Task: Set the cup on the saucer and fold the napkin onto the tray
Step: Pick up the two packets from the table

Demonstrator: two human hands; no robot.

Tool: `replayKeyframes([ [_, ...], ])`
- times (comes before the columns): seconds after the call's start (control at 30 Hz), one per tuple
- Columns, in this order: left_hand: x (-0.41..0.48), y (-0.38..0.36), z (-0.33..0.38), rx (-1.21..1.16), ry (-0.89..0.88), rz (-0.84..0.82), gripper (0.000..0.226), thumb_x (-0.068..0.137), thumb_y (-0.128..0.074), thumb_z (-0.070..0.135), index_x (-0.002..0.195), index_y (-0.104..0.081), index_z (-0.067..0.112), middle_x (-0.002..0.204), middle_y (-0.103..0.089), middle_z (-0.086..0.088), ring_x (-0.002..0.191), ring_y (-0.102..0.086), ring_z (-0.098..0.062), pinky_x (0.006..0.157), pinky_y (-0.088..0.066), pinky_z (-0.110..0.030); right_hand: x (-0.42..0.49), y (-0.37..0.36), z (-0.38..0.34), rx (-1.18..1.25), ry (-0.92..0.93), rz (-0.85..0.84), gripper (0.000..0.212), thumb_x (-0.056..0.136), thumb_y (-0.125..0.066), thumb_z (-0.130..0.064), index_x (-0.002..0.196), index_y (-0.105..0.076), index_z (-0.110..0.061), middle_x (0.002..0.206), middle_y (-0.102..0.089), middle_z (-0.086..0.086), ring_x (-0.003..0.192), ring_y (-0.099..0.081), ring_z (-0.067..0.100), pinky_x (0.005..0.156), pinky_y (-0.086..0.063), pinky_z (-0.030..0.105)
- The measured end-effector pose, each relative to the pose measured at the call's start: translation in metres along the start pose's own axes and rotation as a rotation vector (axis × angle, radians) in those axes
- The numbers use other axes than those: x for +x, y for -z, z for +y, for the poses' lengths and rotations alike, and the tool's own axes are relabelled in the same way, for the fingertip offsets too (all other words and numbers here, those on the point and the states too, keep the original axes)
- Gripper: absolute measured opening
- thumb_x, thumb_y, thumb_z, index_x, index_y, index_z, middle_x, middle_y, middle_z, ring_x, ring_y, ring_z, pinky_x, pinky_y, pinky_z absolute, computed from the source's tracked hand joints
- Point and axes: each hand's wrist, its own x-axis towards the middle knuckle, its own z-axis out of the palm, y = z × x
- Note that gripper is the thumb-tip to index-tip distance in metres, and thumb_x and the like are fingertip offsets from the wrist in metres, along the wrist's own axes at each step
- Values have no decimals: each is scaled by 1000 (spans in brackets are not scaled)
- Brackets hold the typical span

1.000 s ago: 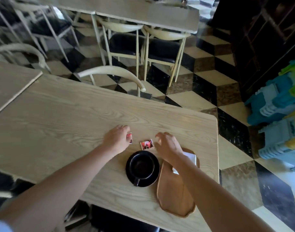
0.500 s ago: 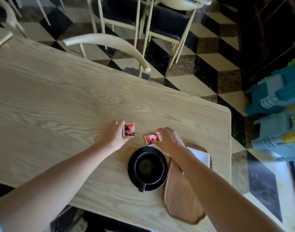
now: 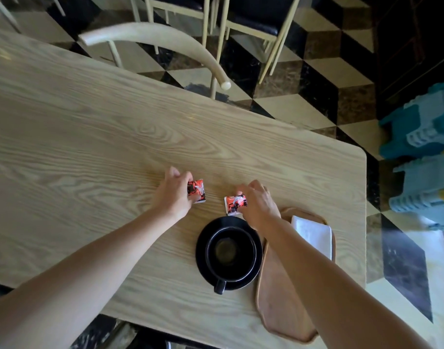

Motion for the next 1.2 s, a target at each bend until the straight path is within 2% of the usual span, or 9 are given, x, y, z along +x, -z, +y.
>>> replayKeyframes([
  [0.23,-6,6,11,-321,156,-30,38,61,-82,14,78,-49,18,72,-59,0,66,-53,-26,59,-36,-30,-7,15,-4,222,-67,48,21,89,-54,-2,103,-58,-16,97,-57,5,85,-55,28,67,-48,34],
  [0.3,-9,11,14,-519,249,-53,30,56,-80,14,76,-57,15,76,-66,-9,67,-58,-24,62,-46,-31,-14,26,-8,317,-92,87,17,90,-57,-5,103,-61,-15,97,-63,4,84,-57,26,65,-47,31],
  [0.4,-21,30,29,-957,428,-167,21,75,-72,-8,85,-60,6,97,-65,-22,75,-66,-24,62,-61,-28,-28,47,-19,477,-106,121,16,87,-62,-10,99,-64,-20,100,-71,1,84,-68,28,76,-55,37],
  [0.47,-35,48,43,-1084,460,-240,18,83,-64,-11,92,-56,3,101,-64,-21,81,-71,-29,67,-62,-31,-41,64,-29,608,-94,148,12,87,-65,-14,92,-64,-25,96,-73,-2,80,-73,27,70,-55,34],
  [0.57,-60,77,62,-1162,424,-373,13,91,-56,-4,104,-56,0,110,-66,-23,94,-72,-33,83,-59,-39,-69,91,-45,798,-53,127,11,91,-67,-17,88,-64,-27,89,-71,-8,67,-74,17,61,-57,24],
  [0.7,-103,119,86,-1299,411,-517,26,98,-45,0,122,-51,-7,120,-64,-28,105,-69,-37,92,-56,-44,-110,122,-62,897,83,-10,7,86,-74,-23,83,-72,-29,83,-74,-4,67,-71,19,79,-61,51],
  [0.87,-167,177,108,-1389,314,-668,38,89,-39,-14,126,-46,-9,120,-61,-36,114,-62,-44,96,-53,-45,-173,159,-86,710,241,-125,18,88,-71,-27,106,-73,-23,87,-73,-5,59,-67,11,69,-61,31],
  [1.1,-214,223,99,-1410,216,-812,45,85,-37,-11,130,-42,-10,125,-55,-41,121,-56,-46,98,-51,-45,-232,146,-130,719,233,51,13,84,-76,-29,97,-76,-28,88,-72,1,55,-60,15,57,-55,27],
  [1.2,-219,237,81,-1338,141,-881,40,91,-35,-13,130,-43,-11,124,-58,-38,119,-58,-44,99,-51,-44,-245,130,-152,775,182,124,18,83,-77,-30,101,-75,-30,94,-67,-3,60,-61,20,61,-57,36],
])
